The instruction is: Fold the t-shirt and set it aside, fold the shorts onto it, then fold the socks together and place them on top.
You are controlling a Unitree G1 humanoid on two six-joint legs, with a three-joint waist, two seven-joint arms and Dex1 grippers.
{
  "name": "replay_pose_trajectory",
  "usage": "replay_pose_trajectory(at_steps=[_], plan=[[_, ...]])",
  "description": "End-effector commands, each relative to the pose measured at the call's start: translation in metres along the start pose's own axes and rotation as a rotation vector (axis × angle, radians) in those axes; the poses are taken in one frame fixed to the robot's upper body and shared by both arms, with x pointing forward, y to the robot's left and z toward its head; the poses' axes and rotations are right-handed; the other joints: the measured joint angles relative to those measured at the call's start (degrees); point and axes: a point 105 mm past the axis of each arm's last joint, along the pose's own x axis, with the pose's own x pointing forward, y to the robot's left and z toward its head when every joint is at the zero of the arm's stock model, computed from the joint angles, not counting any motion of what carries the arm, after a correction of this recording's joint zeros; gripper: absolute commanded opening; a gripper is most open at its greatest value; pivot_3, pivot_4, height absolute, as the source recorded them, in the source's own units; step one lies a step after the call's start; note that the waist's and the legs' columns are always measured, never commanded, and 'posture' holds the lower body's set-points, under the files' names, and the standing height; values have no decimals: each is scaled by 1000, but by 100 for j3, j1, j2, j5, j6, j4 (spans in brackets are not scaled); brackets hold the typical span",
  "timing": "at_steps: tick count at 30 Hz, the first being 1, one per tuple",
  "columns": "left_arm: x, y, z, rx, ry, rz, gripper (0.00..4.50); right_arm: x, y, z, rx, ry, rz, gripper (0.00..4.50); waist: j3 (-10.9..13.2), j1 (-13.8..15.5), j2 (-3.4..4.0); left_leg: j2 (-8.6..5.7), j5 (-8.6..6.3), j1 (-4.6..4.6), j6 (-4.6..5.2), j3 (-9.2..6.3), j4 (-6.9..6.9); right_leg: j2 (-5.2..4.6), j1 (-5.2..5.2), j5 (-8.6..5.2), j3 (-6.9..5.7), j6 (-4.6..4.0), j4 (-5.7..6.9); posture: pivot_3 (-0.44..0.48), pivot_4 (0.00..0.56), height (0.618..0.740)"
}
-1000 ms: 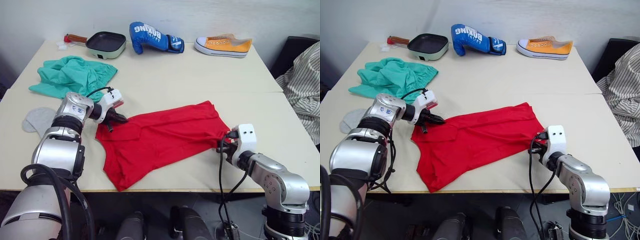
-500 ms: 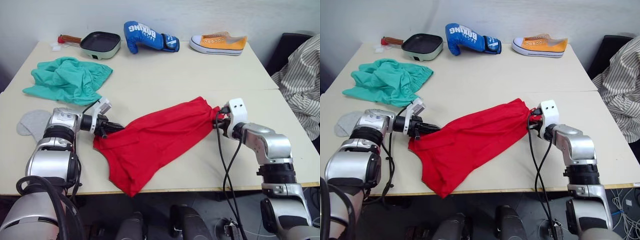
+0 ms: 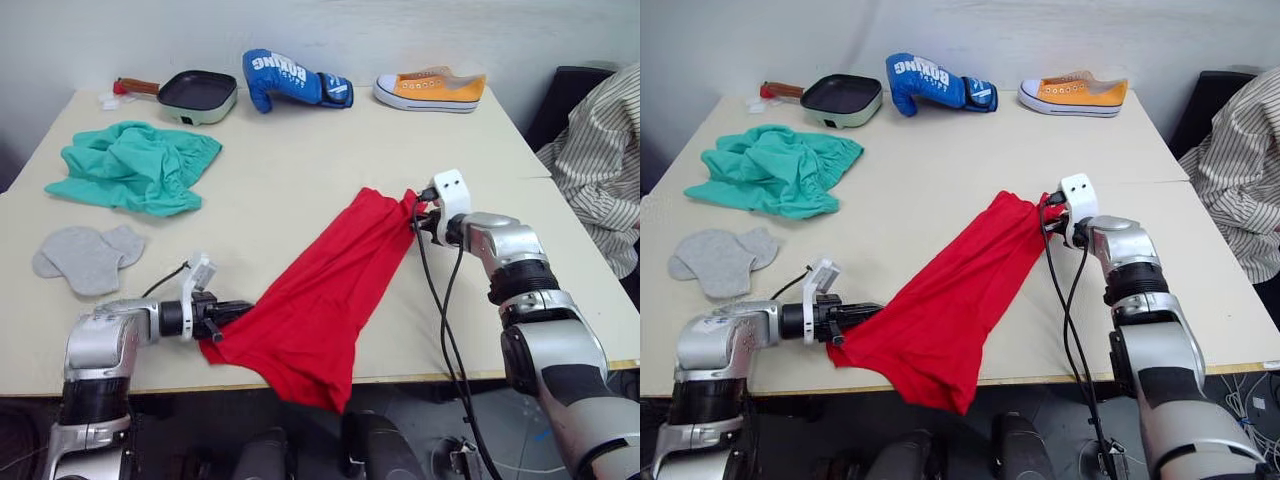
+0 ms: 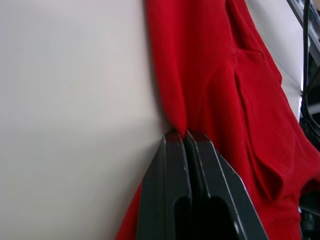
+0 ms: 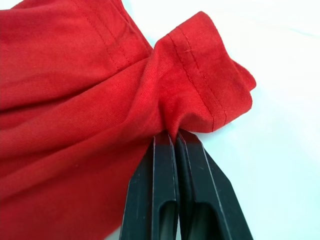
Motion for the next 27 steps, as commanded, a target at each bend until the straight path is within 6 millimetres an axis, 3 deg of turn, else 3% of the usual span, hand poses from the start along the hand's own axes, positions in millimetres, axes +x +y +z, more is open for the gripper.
replay_pose_trajectory(at_steps=[1, 4, 7, 10, 12, 14, 18, 19, 22, 27], plan=[[3, 1, -2, -32, -32, 77, 33, -1, -4, 15, -42, -39, -8, 0, 3, 52, 4, 0, 0, 0, 0, 0, 1, 0, 2, 0, -1, 0, -2, 0, 150, 740], [7, 7, 0, -1, -29, 112, 33, -4, -8, 16, -55, -41, -7, 0, 2, 83, 9, -1, 4, 1, -6, -1, 1, 1, 8, 0, -2, 0, -13, 0, 150, 740], [3, 8, 10, 30, -39, 75, 667, -14, -14, 19, -81, -53, 0, 685, 5, 87, 19, -1, 8, 0, -12, -1, 0, 2, 10, 0, -3, 0, -20, 0, 150, 740], [-7, 8, 29, 79, -49, 28, 1582, -36, -17, 24, -69, -85, 21, 1708, 15, 96, 35, 0, 10, -4, -17, -8, -1, 4, 6, 0, -7, 0, -20, 0, 150, 740], [-15, 8, 47, 102, -47, -23, 2214, -61, -10, 24, -42, -99, 58, 2418, 24, 109, 49, 0, 12, -13, -20, -19, -4, 5, 2, 0, -16, 0, -25, 0, 150, 740], [-19, 8, 65, 147, -27, -67, 2886, -89, 3, 15, -13, -85, 107, 3128, 27, 121, 55, 0, 13, -22, -22, -29, -8, 6, -2, 0, -23, 0, -30, 0, 150, 740], [-7, 17, 100, 238, 1, -85, 4137, -133, 39, -11, 60, -9, 236, 4466, 29, 240, 60, 0, 13, -22, -21, -32, -17, 6, 2, 0, -31, -1, -41, 0, 150, 740], [-1, 18, 109, 249, -1, -96, 4439, -141, 50, -17, 96, 13, 286, 4500, 29, 253, 60, -1, 13, -20, -20, -25, -17, 4, 3, 0, -28, 0, -42, 0, 150, 740], [29, 15, 127, 311, 38, -130, 4474, -163, 89, -40, 174, 86, 454, 4500, 28, 283, 54, -1, 12, -19, -14, -24, -17, 5, 5, 0, -29, 0, -43, 0, 150, 740], [77, 6, 135, 400, 92, -139, 4474, -164, 126, -74, 227, 162, 521, 4500, 31, 343, 47, -4, 8, -28, -5, -14, -19, 12, -6, 0, -31, 0, -46, 0, 150, 740]])
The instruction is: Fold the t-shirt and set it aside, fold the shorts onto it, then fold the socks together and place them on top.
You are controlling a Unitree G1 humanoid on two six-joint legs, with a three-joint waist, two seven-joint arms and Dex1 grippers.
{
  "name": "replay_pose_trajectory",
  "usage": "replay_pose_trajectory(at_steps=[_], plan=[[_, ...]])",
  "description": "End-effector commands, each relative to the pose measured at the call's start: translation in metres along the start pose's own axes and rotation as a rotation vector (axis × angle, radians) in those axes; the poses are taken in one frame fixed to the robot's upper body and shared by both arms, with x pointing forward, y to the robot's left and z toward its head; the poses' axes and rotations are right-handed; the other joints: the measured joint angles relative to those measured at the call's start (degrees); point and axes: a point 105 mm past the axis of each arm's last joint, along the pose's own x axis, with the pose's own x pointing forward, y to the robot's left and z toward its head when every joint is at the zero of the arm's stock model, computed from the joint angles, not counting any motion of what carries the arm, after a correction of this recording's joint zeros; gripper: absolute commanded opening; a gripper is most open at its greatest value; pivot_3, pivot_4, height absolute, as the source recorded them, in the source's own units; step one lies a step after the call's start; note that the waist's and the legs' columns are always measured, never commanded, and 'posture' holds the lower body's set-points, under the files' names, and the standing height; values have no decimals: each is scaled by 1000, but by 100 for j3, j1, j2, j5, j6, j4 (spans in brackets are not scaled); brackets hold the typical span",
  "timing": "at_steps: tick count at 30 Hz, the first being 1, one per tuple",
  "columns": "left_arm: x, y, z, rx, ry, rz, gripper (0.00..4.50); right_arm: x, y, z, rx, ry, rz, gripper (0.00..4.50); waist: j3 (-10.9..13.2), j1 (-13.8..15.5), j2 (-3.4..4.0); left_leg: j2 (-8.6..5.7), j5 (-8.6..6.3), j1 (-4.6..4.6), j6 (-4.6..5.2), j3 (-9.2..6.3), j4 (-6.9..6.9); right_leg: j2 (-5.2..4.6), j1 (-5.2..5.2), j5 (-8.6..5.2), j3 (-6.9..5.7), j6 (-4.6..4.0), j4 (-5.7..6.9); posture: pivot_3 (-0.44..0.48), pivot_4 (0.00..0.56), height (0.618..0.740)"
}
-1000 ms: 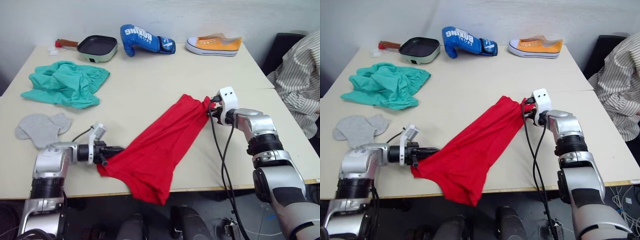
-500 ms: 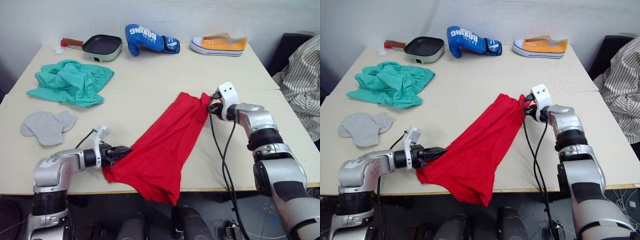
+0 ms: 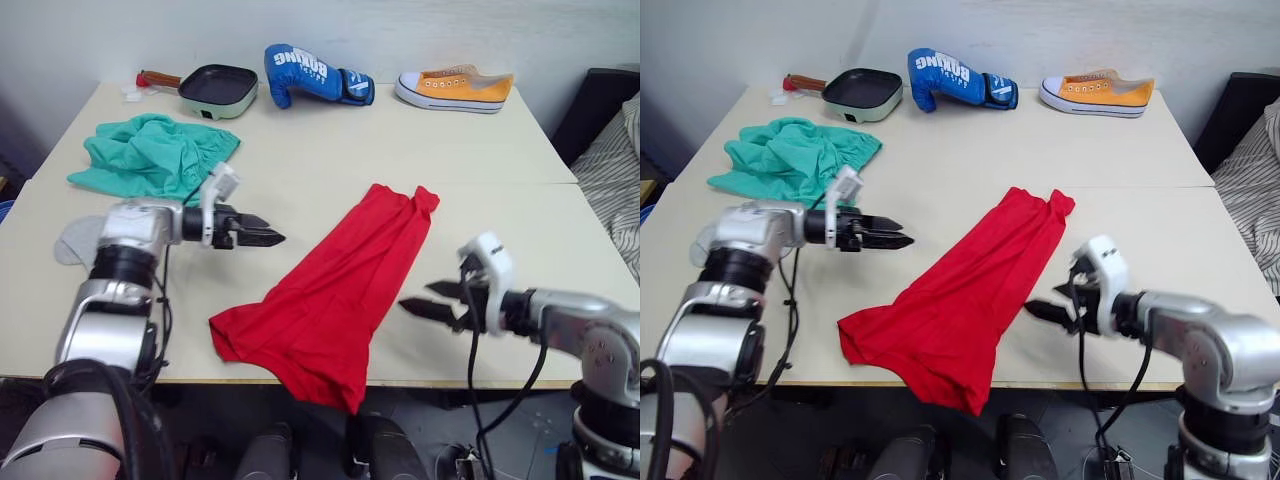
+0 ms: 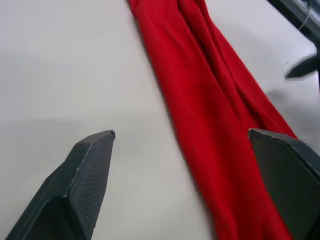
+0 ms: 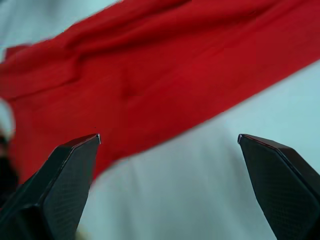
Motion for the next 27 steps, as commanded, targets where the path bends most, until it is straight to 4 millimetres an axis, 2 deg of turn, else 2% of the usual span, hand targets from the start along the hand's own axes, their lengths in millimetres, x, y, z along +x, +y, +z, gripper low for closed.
replay_pose_trajectory(at_steps=[1, 5, 12, 15, 17, 20, 27], plan=[[19, 4, 7, 74, 27, 39, 4474, 9, 16, -14, -1, 21, 27, 4500, 2, -16, -5, -2, -1, -3, 4, 12, 0, -1, -9, 1, 7, 1, 2, 0, 150, 740], [52, 2, 14, 90, 26, 95, 4474, 29, 27, -29, 65, 54, 80, 4500, 2, -40, -28, -5, 2, -7, 7, 21, 1, -1, -26, 1, 15, 3, 17, 0, 150, 740], [74, 2, 13, 90, 19, 156, 4474, 44, 45, -34, 97, 55, 146, 4500, 1, -124, -40, -3, 8, -1, -3, 19, -7, 0, -30, 1, 17, 3, 23, 0, 150, 740], [80, 1, 9, 94, 34, 167, 3850, 47, 44, -38, 116, 62, 128, 4500, -1, -119, -44, -3, 9, 2, -5, 19, -9, 0, -29, 1, 16, 3, 23, 0, 150, 740], [82, 1, 7, 96, 37, 165, 3277, 47, 44, -40, 119, 66, 123, 4500, -7, -115, -53, -3, 9, 3, -4, 20, -9, -1, -27, 1, 16, 3, 23, 0, 150, 740], [85, -1, 7, 97, 36, 158, 2269, 49, 41, -45, 130, 89, 105, 3934, -10, -107, -58, -3, 9, 4, -4, 18, -10, -2, -26, 1, 15, 3, 22, 0, 150, 740], [89, -5, 7, 108, 37, 135, 15, 58, 32, -51, 119, 119, 58, 1514, -10, -125, -58, -3, 9, 5, -5, 21, -12, 0, -27, 1, 16, 3, 22, 0, 150, 740]])
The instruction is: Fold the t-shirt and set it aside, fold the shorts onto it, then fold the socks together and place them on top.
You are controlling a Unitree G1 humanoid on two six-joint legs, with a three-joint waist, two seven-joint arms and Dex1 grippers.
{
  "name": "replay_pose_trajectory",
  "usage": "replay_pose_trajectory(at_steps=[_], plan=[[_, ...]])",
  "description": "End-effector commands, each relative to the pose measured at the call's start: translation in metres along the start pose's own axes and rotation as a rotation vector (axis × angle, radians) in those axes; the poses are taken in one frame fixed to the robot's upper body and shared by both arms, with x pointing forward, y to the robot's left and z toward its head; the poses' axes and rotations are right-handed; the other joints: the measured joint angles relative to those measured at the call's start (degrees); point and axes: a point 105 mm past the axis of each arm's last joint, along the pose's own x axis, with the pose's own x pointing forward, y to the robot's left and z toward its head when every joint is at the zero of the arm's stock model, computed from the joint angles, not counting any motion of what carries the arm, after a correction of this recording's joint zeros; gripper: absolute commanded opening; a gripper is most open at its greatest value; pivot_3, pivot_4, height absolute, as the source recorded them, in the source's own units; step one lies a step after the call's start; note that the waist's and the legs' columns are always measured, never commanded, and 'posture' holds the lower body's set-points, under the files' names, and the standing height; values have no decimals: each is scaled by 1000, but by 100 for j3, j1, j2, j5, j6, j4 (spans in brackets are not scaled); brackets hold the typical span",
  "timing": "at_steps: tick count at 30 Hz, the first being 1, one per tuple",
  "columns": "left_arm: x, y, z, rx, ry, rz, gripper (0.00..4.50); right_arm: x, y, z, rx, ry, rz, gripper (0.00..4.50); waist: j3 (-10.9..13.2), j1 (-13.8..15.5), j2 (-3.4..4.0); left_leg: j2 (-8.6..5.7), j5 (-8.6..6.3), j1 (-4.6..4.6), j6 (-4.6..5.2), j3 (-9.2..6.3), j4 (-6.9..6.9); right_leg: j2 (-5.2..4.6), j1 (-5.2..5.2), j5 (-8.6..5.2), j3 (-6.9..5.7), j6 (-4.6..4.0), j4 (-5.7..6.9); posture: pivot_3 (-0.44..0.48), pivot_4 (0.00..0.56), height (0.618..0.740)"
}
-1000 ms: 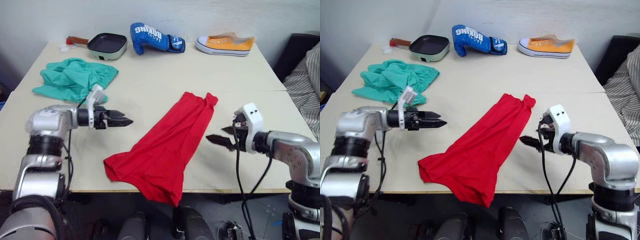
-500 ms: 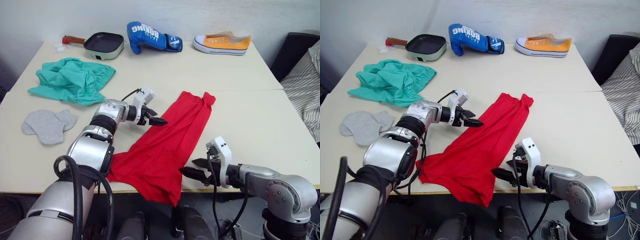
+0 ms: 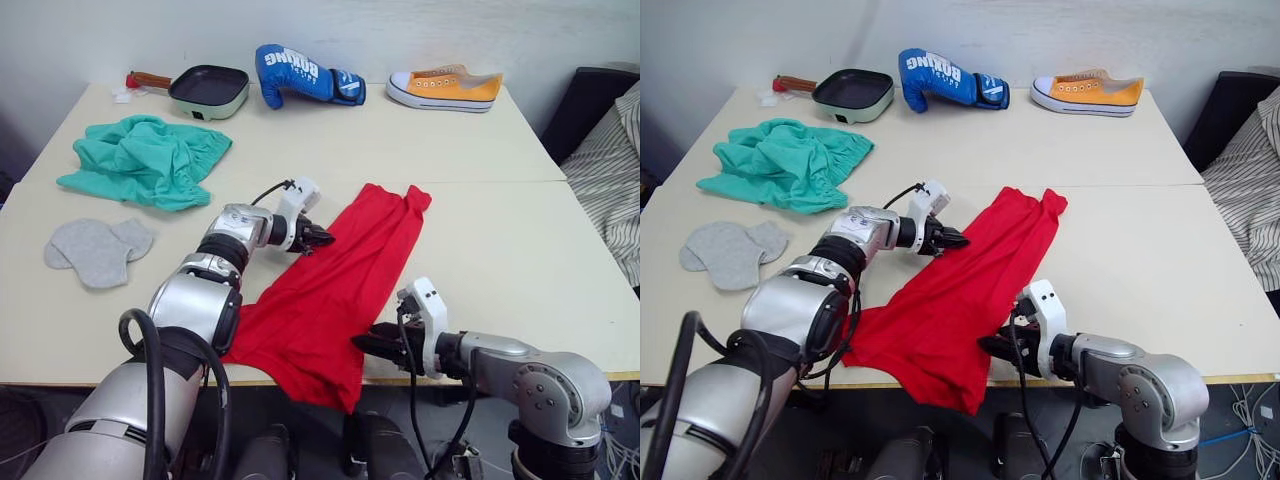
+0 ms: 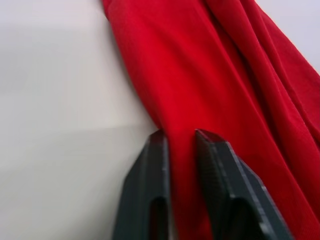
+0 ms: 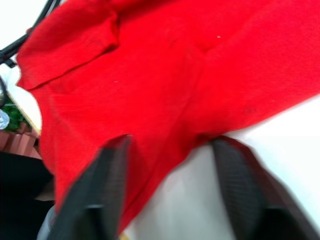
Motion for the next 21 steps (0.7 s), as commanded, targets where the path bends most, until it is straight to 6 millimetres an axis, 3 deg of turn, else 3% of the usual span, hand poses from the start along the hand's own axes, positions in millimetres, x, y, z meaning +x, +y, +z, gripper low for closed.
replay_pose_trajectory(at_steps=[1, 4, 8, 16, 21], plan=[[0, -4, 12, 27, -32, -15, 0, 9, -1, -22, 42, 99, 13, 1126, 0, -1, 0, 0, 0, 1, 0, 0, 0, 0, 0, 0, 0, 0, 0, 0, 150, 740], [-1, -2, 11, 23, -41, -12, 0, 7, -5, -18, 26, 95, 9, 55, 0, 6, 0, 0, 0, 0, 0, 0, -1, 0, 0, 0, 0, 0, -1, 0, 150, 740], [-6, 3, 10, -4, -69, 2, 0, 0, -17, -7, -2, 87, -6, 23, 0, 15, -1, -1, 0, 0, 0, 0, -1, -1, 1, 0, 0, 0, -2, 0, 150, 740], [-30, 22, 16, -131, -214, 38, 0, -21, -59, 38, -92, 95, -46, 23, 4, 32, -6, -11, 5, -3, 12, 0, 0, -17, 1, 2, -4, 3, -4, 0, 150, 740], [-51, 36, 11, -221, -307, 63, 0, -18, -74, 56, -180, 143, -36, 23, 5, 17, -6, -11, 6, -10, 11, 1, -1, -15, -8, 2, -7, 3, -3, 0, 150, 740]])
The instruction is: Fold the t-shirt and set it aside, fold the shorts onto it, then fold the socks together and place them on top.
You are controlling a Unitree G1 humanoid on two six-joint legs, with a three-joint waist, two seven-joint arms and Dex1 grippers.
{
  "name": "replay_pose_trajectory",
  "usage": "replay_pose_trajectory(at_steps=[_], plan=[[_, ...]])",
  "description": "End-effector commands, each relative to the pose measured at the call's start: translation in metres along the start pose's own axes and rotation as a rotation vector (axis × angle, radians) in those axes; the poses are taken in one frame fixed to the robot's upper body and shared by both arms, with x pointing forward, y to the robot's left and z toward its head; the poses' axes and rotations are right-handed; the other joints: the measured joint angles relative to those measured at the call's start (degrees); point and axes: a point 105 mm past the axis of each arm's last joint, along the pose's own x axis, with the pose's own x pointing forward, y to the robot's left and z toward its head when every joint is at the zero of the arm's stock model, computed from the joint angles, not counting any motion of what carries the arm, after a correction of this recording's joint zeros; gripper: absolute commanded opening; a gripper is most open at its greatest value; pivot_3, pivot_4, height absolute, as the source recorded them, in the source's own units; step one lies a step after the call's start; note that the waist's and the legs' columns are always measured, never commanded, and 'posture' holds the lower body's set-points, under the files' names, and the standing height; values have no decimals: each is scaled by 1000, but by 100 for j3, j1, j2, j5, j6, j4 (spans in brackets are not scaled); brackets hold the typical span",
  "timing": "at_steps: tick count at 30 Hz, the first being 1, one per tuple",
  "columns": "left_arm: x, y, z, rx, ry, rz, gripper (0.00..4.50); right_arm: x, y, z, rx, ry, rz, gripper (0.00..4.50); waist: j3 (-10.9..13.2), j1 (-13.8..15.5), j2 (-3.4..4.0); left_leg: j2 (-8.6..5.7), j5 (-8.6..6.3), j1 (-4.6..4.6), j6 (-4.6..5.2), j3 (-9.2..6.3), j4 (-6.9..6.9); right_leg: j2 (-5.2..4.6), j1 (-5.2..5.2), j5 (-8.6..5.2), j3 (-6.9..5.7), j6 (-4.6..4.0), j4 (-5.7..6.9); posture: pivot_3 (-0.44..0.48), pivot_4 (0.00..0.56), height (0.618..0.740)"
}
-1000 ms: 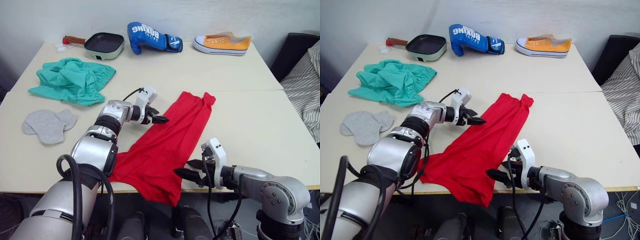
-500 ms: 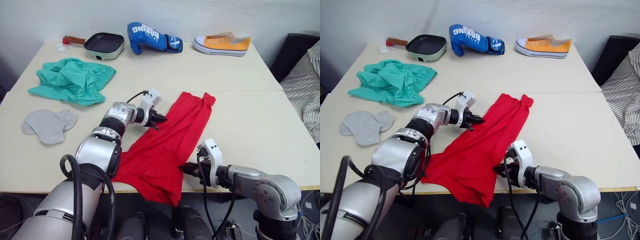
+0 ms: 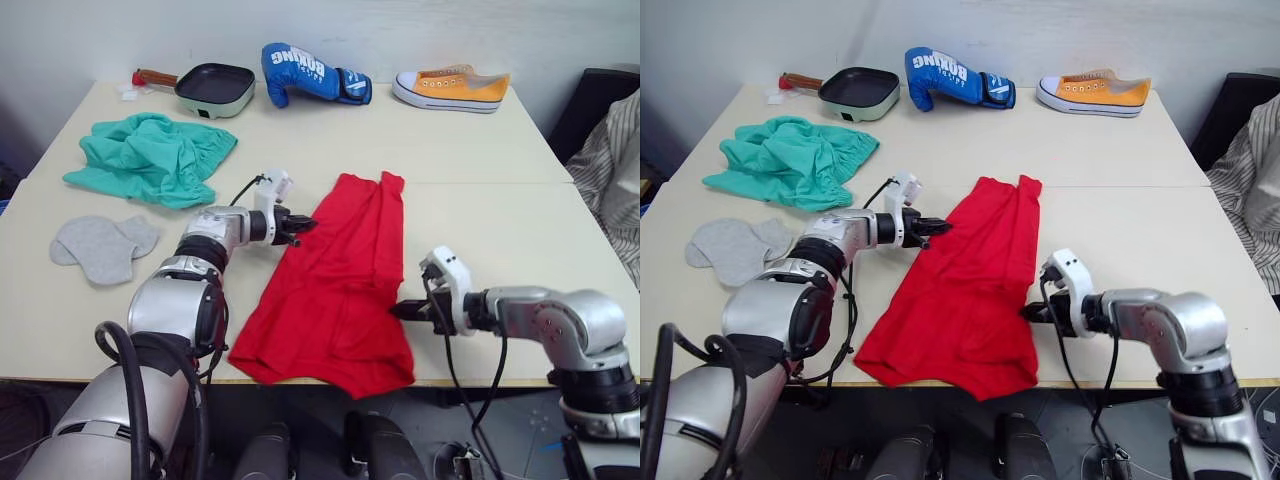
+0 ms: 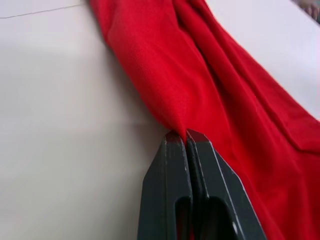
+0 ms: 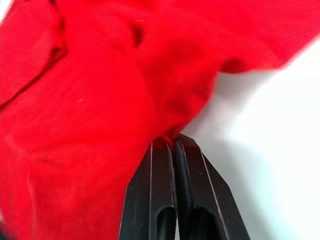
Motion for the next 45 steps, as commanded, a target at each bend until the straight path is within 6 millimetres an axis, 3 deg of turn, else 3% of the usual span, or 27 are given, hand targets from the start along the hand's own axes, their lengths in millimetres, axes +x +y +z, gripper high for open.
replay_pose_trajectory(at_steps=[1, 8, 13, 16, 20, 23, 25, 30, 31, 37, 40, 45], plan=[[-15, 7, 14, -40, -107, 8, 0, 5, -9, 5, -59, 30, 12, 23, 0, -1, 0, 1, 1, -2, -2, 0, 0, 1, -3, 0, -1, 0, 0, 0, 150, 740], [-35, 24, 3, -60, -177, 95, 0, 18, -3, -2, -185, 115, 105, 23, 0, -22, 0, 3, 5, 3, -11, 3, 1, 1, -2, 0, -2, 0, 7, 0, 150, 740], [-34, 20, 3, -50, -171, 124, 0, 20, -7, 8, -320, 34, 77, 23, -1, -10, -4, 3, 7, 3, -14, 1, 3, 0, 0, 0, -3, 0, 7, 0, 150, 740], [-33, 23, 2, -18, -146, 157, 0, 16, -11, 11, -302, 0, 59, 23, -1, -13, -4, 3, 8, 9, -17, 4, 3, 1, 6, 0, -3, 0, 7, 0, 150, 740], [-37, 22, 8, 54, -133, 132, 981, 1, -14, 10, -298, -38, 23, 1058, -1, 8, -4, 3, 10, 12, -19, 0, 3, 0, 10, 0, -8, 0, 6, 0, 150, 740], [-54, 22, 14, 294, -60, 103, 1935, -25, -9, 11, -415, -68, -24, 2077, 2, 47, -2, 2, 10, 9, -19, -2, 2, 0, 10, 0, -11, 0, 2, 0, 150, 740], [-73, 21, 7, 539, 53, 52, 2608, -46, -6, 8, -532, -71, -58, 2789, 5, 81, 0, 2, 9, -1, -21, -4, 2, 0, 2, 0, -16, 0, -4, 0, 150, 740], [-115, 10, -10, 917, 177, -111, 4229, -77, -13, -5, -801, -39, -144, 4500, 7, 102, 4, 3, 7, 9, -23, 4, -3, 1, 10, 0, -23, 0, -21, 0, 150, 740], [-122, 7, -15, 976, 194, -139, 4463, -79, -17, -8, -872, -33, -166, 4500, 8, 100, 4, 4, 7, 18, -24, 3, -6, 1, 22, 0, -23, 0, -41, 0, 150, 740], [-145, -16, -67, 1398, 299, -373, 4463, -65, -6, -36, -1441, -45, -64, 4500, 10, 72, 8, 7, 5, 35, -21, 0, -8, 0, 45, 0, -23, 0, -53, 0, 150, 740], [-144, -24, -77, 1580, 270, -437, 4463, -56, -10, -45, -1578, -81, -53, 4500, 9, 78, 12, 8, 6, 43, -20, -1, -7, -1, 56, 0, -25, 0, -55, 0, 150, 740], [-130, -45, -89, 1684, 130, -519, 4463, -38, 4, -51, -1735, -179, 16, 4500, 8, 57, 12, 8, 4, 67, -12, 8, -8, -2, 74, 0, -19, 0, -50, 0, 150, 740]])
